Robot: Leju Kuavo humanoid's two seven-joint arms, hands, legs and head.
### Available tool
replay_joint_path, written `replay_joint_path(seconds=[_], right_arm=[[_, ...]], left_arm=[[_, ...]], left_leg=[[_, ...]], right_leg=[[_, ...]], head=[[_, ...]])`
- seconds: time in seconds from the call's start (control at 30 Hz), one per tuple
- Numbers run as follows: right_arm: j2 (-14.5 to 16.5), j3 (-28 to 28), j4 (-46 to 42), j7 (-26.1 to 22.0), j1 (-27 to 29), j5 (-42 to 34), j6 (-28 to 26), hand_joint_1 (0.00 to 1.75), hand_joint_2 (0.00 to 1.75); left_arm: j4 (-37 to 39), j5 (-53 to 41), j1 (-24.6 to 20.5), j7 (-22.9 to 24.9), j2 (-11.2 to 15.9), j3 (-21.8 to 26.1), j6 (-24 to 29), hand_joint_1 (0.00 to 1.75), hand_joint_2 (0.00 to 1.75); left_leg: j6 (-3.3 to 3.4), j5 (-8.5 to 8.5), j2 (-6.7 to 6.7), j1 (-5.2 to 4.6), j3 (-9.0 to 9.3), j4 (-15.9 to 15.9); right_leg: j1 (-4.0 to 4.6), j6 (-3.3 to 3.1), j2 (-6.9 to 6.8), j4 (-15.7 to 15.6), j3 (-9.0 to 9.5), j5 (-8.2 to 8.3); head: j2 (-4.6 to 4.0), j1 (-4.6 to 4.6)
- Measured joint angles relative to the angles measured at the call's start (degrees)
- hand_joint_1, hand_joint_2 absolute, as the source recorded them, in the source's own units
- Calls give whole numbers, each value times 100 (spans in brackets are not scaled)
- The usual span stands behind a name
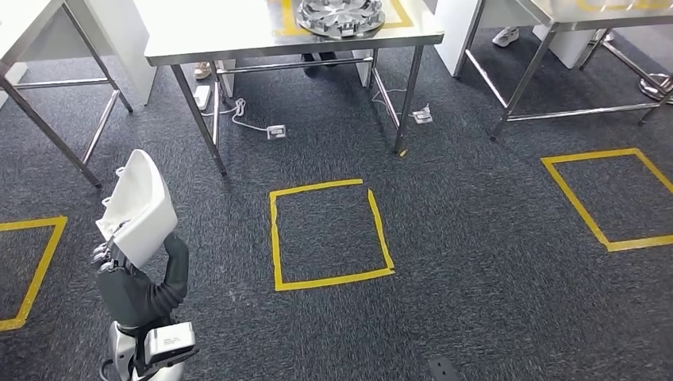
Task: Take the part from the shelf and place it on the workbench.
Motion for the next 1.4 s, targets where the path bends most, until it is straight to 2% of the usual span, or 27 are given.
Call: replay_joint_path(seconds=[0.07, 0.13, 0.17, 0.2, 0.23, 0.3, 0.37, 0.5, 0.57, 0.63, 0.67, 0.7, 0.73, 0.8, 0.87, 0.9, 0.93, 1.0, 1.07, 1.13, 1.17, 1.2, 1.23, 1.27, 1.33, 1.37, 1.4], right_arm=[[1, 0, 0, -3, -10, -1, 7, 0, 0], [2, -1, 0, -23, -1, -2, 21, 0, 0], [2, -2, 0, -44, 10, -2, 28, 0, 0], [2, -2, 0, -68, 21, -1, 34, 0, 0], [2, -2, 0, -87, 26, -1, 37, 0, 0], [1, -4, 0, -96, 31, -2, 38, 0, 0], [1, -16, 0, -82, 28, -19, 37, 0, 0], [7, -56, 0, -92, 27, -84, 44, 0, 0], [11, -78, 0, -97, 23, -108, 53, 0, 0], [10, -103, 0, -96, 24, -123, 57, 0, 0], [10, -115, 0, -96, 28, -127, 58, 0, 0], [11, -127, 0, -94, 32, -131, 59, 0, 0], [13, -137, 0, -92, 33, -135, 59, 0, 0], [16, -145, 0, -85, 35, -134, 53, 0, 0], [16, -147, 0, -69, 34, -122, 43, 0, 0], [15, -148, 0, -62, 35, -111, 39, 0, 0], [15, -149, 0, -56, 33, -99, 35, 0, 0], [13, -149, 0, -50, 24, -80, 25, 0, 0], [12, -149, 0, -42, -1, -72, 13, 0, 0], [13, -149, 0, -27, -13, -69, 5, 0, 0], [12, -149, 0, -18, -7, -69, 4, 0, 0], [11, -150, 0, -14, 4, -70, 3, 0, 0], [10, -151, 0, -11, 14, -70, 3, 0, 0], [9, -152, 0, -11, 21, -70, 3, 0, 0], [4, -155, 0, -14, 39, -70, 3, 0, 0], [2, -157, 0, -14, 45, -70, 3, 0, 0], [0, -158, 0, -14, 52, -70, 3, 0, 0]], left_arm=[[-12, 2, 14, -1, 2, -2, 1, 175, 175], [-14, 1, 34, -1, 2, -4, -3, 175, 175], [-14, -1, 47, -1, 2, -4, -10, 175, 175], [-15, -6, 56, 1, 2, -4, -22, 175, 175], [-16, -13, 61, 7, 2, -4, -39, 175, 175], [-20, -32, 63, 25, 1, -3, -76, 175, 175], [-26, -55, 66, 44, -1, -1, -116, 175, 175], [-57, -99, 85, 42, -3, 0, -160, 175, 175], [-67, -103, 92, 37, -2, -1, -172, 175, 175], [-65, -105, 121, 35, 2, -2, -184, 175, 175], [-62, -108, 136, 35, 4, -2, -192, 175, 175], [-58, -115, 146, 34, 5, -2, -199, 175, 175], [-54, -128, 149, 33, 7, -2, -206, 175, 175], [-47, -179, 146, 34, 7, -2, -216, 175, 175], [-42, -240, 144, 36, 6, -2, -220, 175, 175], [-43, -262, 148, 37, 5, -1, -219, 175, 175], [-46, -276, 151, 36, 3, 1, -216, 175, 175], [-60, -292, 159, 33, -6, 5, -211, 175, 175], [-69, -304, 158, 24, -17, 8, -212, 175, 175], [-70, -308, 163, 17, -24, 9, -215, 175, 175], [-68, -309, 171, 18, -25, 9, -216, 175, 175], [-67, -309, 179, 18, -26, 9, -216, 175, 175], [-67, -309, 185, 19, -27, 9, -216, 175, 175], [-67, -309, 188, 18, -28, 9, -216, 175, 175], [-61, -309, 193, 17, -32, 9, -218, 175, 175], [-58, -309, 197, 19, -34, 10, -219, 175, 175], [-56, -309, 202, 21, -36, 11, -219, 175, 175]], left_leg=[[57, -54, -7, 11, 85, -25], [79, -126, -22, 4, 148, -26], [77, -166, -36, 1, 191, -26], [70, -211, -51, -1, 248, -26], [60, -260, -63, -1, 318, -25], [28, -361, -71, -4, 446, -22], [-31, -443, -77, -10, 498, -31], [-170, -456, -60, -23, 528, 135], [-220, -545, -25, -10, 231, 659], [-257, -817, -8, 4, -229, 1318], [-265, -941, -4, 10, -399, 1499], [-274, -970, 0, 14, -492, 1513], [-276, -854, 3, 18, -494, 1344], [-262, -315, 15, 20, -349, 661], [-195, -14, 35, 4, -220, 179], [-148, 27, 39, -2, -194, 74], [-97, -23, 34, -5, -158, 72], [-15, 1, 21, 10, -33, 31], [41, -51, 23, 19, 108, 19], [68, -144, 22, 13, 189, 18], [68, -198, 14, 11, 237, 18], [66, -256, 4, 9, 299, 18], [60, -320, -4, 8, 379, 18], [52, -389, -9, 7, 469, 18], [21, -527, -10, -3, 597, 13], [-7, -587, -12, -11, 631, -1], [-39, -617, -18, -18, 679, -15]], right_leg=[[-6, 38, 9, 581, -369, -166], [-4, 66, 15, 1251, -890, -401], [-2, 68, 17, 1396, -1067, -419], [0, 59, 19, 1350, -1153, -316], [4, 41, 20, 1102, -1132, -91], [28, -21, 25, 365, -937, 439], [69, -82, 33, -44, -816, 625], [43, -216, 39, -156, -663, 623], [28, -278, 42, -182, -556, 575], [28, -304, 72, -185, -474, 495], [27, -302, 96, -184, -430, 452], [25, -296, 124, -183, -373, 401], [22, -291, 142, -182, -307, 349], [23, -269, 178, -175, -166, 235], [36, -202, 216, -176, -86, 118], [46, -154, 227, -157, -48, 85], [51, -114, 231, -154, -10, 63], [50, -59, 201, -40, 30, 53], [43, -23, 145, 439, -240, -15], [42, 11, 108, 1143, -765, -254], [42, 19, 103, 1358, -994, -389], [43, 16, 101, 1403, -1142, -455], [47, 0, 100, 1257, -1198, -387], [53, -25, 97, 966, -1180, -185], [85, -90, 76, 271, -1078, 472], [105, -116, 66, 59, -1029, 698], [119, -141, 62, -66, -999, 836]], head=[[0, 19], [0, 30], [0, 31], [0, 33], [0, 35], [0, 32], [0, 29], [0, 18], [0, 8], [0, 2], [0, 2], [0, 2], [0, 2], [0, 0], [0, -3], [0, -2], [0, 0], [0, 6], [0, 20], [0, 34], [0, 34], [0, 37], [0, 37], [0, 38], [0, 38], [0, 34], [0, 32]])
